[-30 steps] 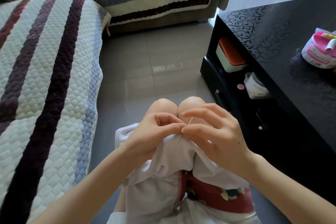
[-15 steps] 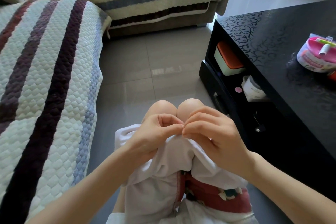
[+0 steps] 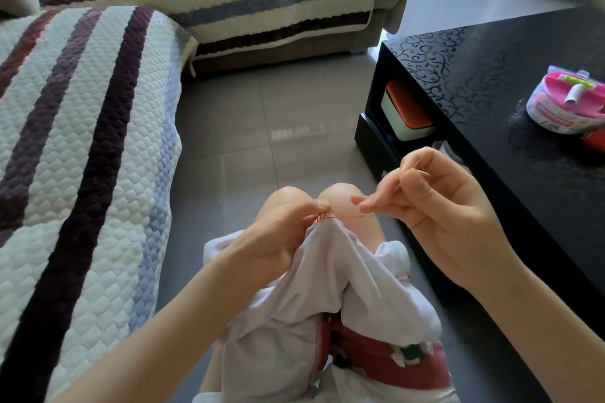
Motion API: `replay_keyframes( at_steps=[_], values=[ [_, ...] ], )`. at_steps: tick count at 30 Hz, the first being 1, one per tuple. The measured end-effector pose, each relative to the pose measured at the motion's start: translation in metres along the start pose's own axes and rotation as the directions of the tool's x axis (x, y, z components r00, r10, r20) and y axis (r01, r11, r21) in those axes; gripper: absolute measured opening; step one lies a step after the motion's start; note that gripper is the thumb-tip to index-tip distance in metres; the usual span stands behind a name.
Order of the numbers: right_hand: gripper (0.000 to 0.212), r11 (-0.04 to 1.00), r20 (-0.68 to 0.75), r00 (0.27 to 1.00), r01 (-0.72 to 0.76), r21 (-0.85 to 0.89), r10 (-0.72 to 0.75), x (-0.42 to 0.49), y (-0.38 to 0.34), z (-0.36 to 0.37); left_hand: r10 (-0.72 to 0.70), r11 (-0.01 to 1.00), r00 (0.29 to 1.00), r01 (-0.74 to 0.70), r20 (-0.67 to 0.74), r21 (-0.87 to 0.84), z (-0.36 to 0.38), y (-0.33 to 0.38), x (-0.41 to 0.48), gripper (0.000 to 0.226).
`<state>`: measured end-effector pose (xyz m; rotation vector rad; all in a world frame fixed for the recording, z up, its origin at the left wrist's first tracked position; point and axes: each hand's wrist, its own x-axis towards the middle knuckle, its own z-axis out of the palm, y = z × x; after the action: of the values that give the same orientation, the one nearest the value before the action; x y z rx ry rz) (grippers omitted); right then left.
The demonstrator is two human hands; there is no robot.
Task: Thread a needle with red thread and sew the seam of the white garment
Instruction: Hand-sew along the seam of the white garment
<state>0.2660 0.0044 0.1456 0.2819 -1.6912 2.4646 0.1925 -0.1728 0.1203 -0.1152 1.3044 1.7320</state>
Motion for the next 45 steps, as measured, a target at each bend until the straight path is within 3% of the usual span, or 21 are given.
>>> replay_keyframes(
  at_steps=[2,4,8,12,18,25,29,33,36,38,42,45],
  values=[
    [0.020,0.998,-0.025,0.999,-0.036,0.046,0.038,0.001,-0.001,-0.003,0.024,1.000,1.000,-0.024,-0.012,0.002,0.000,0.007,0.002,0.016],
    [0.016,0.996,-0.044,0.997,-0.054,0.075,0.058,0.003,-0.003,-0.003,0.038,0.998,0.999,-0.039,0.030,0.045,0.000,0.016,0.004,0.004],
    [0.015,0.998,-0.121,0.991,-0.060,0.034,0.064,0.007,-0.006,-0.001,0.091,0.980,0.993,-0.104,0.079,0.171,0.000,0.044,0.002,0.005],
    [0.018,0.984,-0.200,0.979,-0.075,-0.164,0.042,0.015,-0.001,-0.002,0.126,0.960,0.980,-0.160,0.157,0.228,0.004,0.074,-0.003,0.003],
    [0.014,0.839,-0.108,0.994,-0.072,-0.539,0.016,0.026,0.020,0.005,0.175,0.937,0.950,-0.241,0.258,0.253,0.010,0.099,-0.011,0.004],
    [0.007,0.883,0.012,1.000,-0.020,-0.469,0.029,0.032,0.023,0.021,0.215,0.870,0.920,-0.334,0.328,0.364,0.016,0.109,-0.020,0.007],
    [0.003,0.907,0.055,0.998,0.043,-0.418,-0.022,0.036,0.019,0.029,0.242,0.859,0.928,-0.341,0.284,0.381,0.016,0.109,-0.020,0.021],
    [0.017,0.923,0.071,0.988,0.152,-0.354,-0.135,0.036,0.014,0.033,0.281,0.855,0.943,-0.330,0.177,0.401,0.012,0.107,-0.016,0.017],
    [0.003,0.868,0.013,0.974,0.209,-0.451,-0.228,0.039,0.006,0.032,0.314,0.818,0.949,-0.289,0.037,0.497,0.004,0.091,-0.010,0.012],
    [0.012,0.841,-0.046,0.965,0.200,-0.502,-0.257,0.042,0.002,0.027,0.308,0.762,0.951,-0.254,0.012,0.596,-0.001,0.072,-0.007,0.006],
    [0.011,0.851,-0.096,0.965,0.166,-0.498,-0.244,0.048,-0.011,0.012,0.128,0.713,0.986,-0.168,0.110,0.681,-0.010,0.031,-0.010,0.036],
    [0.012,0.860,-0.149,0.960,0.137,-0.492,-0.238,0.055,-0.021,0.003,0.157,0.670,0.974,-0.225,0.161,0.707,-0.012,0.015,-0.012,0.035]
  ],
)
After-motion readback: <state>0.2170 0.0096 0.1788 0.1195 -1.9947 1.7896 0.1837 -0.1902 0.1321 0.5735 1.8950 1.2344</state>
